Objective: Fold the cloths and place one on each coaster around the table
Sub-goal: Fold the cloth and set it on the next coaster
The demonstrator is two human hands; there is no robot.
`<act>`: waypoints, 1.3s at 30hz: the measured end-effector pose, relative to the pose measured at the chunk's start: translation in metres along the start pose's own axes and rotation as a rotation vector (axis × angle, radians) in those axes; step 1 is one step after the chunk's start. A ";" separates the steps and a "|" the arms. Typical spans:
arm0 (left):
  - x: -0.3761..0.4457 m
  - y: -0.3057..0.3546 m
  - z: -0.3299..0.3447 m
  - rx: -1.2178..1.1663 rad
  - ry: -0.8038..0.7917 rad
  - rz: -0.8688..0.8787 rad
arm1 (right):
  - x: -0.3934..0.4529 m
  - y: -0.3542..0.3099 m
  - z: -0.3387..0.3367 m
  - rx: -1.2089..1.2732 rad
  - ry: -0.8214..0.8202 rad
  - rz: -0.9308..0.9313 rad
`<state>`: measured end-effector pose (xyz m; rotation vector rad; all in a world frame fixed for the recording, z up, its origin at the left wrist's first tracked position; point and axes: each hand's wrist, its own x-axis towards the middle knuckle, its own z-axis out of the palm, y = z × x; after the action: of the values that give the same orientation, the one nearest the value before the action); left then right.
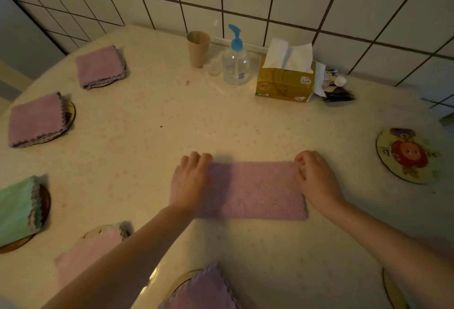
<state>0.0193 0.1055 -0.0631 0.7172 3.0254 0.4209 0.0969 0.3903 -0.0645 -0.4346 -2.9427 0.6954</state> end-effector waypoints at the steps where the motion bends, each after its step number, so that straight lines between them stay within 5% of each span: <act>1: -0.013 0.007 0.003 -0.063 -0.013 0.169 | -0.016 -0.005 -0.001 -0.050 -0.021 -0.155; 4: -0.059 0.021 0.019 -0.073 -0.202 0.499 | -0.074 -0.005 0.006 -0.270 -0.099 -0.592; 6: -0.080 0.018 0.027 0.015 -0.288 0.538 | -0.097 0.002 0.010 -0.338 -0.191 -0.703; 17: -0.116 -0.025 0.001 0.046 -0.276 0.292 | -0.093 0.004 -0.003 -0.432 -0.326 -0.640; 29: -0.099 0.009 0.006 0.197 -0.196 0.122 | -0.084 0.001 -0.002 -0.479 -0.315 -0.676; 35: -0.107 0.075 0.009 0.080 -0.233 0.285 | -0.111 -0.015 -0.021 -0.358 -0.169 -0.693; 39: -0.122 0.092 0.014 0.041 -0.225 0.344 | -0.156 -0.050 -0.039 -0.156 -0.245 -0.670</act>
<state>0.1702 0.1348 -0.0601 1.2058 2.7100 0.2587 0.2392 0.3185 -0.0099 0.6529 -3.0626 0.4489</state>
